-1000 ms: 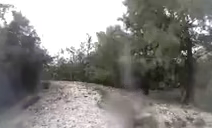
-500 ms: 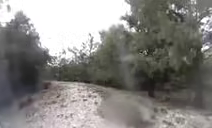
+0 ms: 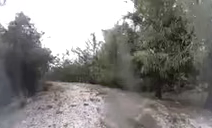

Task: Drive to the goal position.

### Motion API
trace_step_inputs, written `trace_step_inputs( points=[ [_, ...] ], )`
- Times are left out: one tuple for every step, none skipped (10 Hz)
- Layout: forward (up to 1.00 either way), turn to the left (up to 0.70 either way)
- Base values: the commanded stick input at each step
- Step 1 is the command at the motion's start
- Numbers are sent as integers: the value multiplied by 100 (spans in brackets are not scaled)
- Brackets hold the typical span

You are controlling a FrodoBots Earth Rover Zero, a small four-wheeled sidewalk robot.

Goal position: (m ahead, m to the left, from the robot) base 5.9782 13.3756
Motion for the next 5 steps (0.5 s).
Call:
trace_step_inputs(
  points=[
    [60, 0],
    [60, 0],
    [60, 0],
    [60, 0],
    [60, 0]
  ],
)
